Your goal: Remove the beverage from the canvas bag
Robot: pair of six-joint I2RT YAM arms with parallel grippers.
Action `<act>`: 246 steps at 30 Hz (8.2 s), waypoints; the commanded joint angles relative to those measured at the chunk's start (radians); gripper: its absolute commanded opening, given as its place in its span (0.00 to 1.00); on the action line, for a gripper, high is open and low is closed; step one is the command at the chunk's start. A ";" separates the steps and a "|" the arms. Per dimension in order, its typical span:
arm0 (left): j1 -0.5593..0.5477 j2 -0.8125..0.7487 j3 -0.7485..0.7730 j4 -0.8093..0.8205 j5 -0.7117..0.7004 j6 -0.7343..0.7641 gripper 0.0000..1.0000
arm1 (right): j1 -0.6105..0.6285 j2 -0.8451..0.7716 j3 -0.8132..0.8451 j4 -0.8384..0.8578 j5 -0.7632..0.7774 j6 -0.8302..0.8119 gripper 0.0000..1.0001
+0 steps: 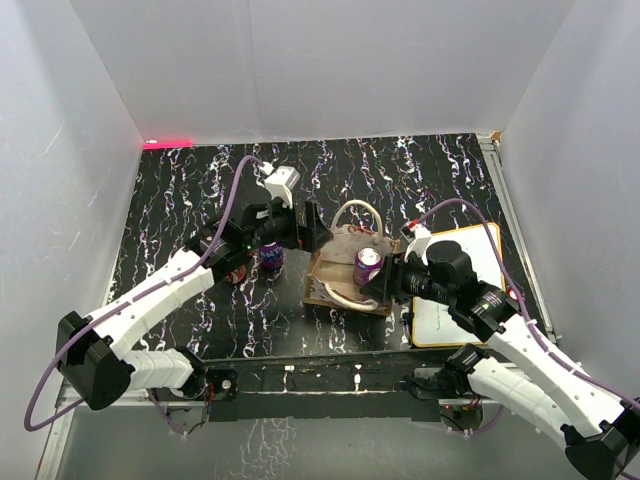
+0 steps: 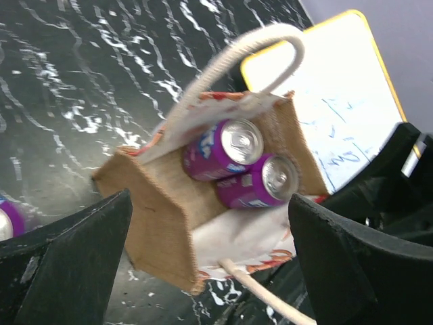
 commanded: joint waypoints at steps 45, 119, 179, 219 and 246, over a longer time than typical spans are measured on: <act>-0.425 0.695 0.514 -0.295 -0.748 -0.326 0.97 | -0.003 -0.313 0.242 -0.291 0.540 0.062 0.98; -0.435 -0.106 0.199 0.064 -0.965 0.272 0.05 | -0.003 -0.208 0.244 -0.291 0.540 0.062 0.98; -0.141 0.082 -0.280 -0.096 -0.986 -0.347 0.39 | -0.002 -0.152 0.244 -0.291 0.524 0.054 0.98; -0.178 -0.087 -0.120 0.196 -0.071 -0.061 0.97 | -0.003 -0.094 0.125 -0.271 0.310 0.112 0.98; -0.402 0.324 0.127 0.050 -0.195 0.070 0.97 | -0.002 -0.163 -0.119 -0.222 0.294 0.331 0.21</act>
